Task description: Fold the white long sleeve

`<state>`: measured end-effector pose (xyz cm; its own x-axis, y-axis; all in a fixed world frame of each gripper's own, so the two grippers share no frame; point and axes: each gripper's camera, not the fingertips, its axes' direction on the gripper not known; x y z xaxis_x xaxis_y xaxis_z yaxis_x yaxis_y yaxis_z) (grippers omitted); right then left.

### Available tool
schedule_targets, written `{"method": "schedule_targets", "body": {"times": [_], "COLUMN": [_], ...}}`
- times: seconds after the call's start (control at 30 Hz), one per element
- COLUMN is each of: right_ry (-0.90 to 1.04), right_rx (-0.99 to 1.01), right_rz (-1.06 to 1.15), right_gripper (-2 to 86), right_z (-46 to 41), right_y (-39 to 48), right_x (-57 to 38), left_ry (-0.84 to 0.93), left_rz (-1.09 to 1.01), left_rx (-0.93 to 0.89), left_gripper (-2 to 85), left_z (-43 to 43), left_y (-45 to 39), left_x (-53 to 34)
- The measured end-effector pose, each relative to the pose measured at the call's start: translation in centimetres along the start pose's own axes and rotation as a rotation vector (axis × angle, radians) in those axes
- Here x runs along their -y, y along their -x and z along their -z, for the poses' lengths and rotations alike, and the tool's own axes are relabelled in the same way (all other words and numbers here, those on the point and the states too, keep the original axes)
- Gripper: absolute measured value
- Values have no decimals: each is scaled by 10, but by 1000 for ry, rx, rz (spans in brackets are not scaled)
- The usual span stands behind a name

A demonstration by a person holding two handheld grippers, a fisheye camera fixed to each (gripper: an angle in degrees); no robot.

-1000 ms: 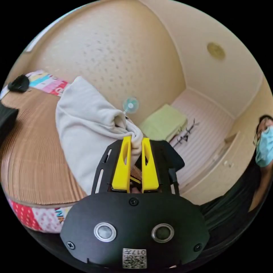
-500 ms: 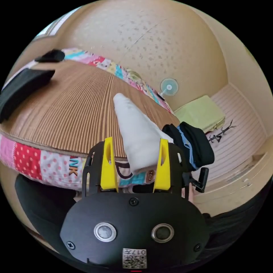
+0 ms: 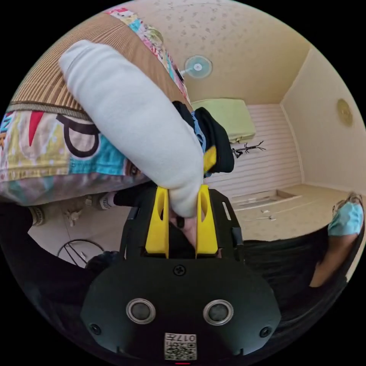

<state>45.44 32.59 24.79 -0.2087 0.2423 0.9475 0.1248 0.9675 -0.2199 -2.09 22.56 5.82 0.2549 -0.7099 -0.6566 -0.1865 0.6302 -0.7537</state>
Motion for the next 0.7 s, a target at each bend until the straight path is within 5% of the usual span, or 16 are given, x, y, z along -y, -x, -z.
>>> {"method": "schedule_targets", "body": {"times": [0.2,0.4,0.57,0.7], "right_ry": [118,1,-224,-481], "right_rx": [-170,-284,-546,-836], "right_rz": [346,754,767,506], "right_gripper": [95,84,92,112], "right_z": [-30,11,96,198], "right_y": [126,330,445,458], "right_x": [54,118,120,87], "left_ry": [-105,-37,19,52], "left_rz": [-297,-300,-164,-87], "left_rx": [-4,62,136,173], "left_gripper": [110,103,99,89], "left_z": [27,-5,-38,-63], "left_y": [-53,-51,-19,6], "left_x": [-21,-30,-39,-38]}}
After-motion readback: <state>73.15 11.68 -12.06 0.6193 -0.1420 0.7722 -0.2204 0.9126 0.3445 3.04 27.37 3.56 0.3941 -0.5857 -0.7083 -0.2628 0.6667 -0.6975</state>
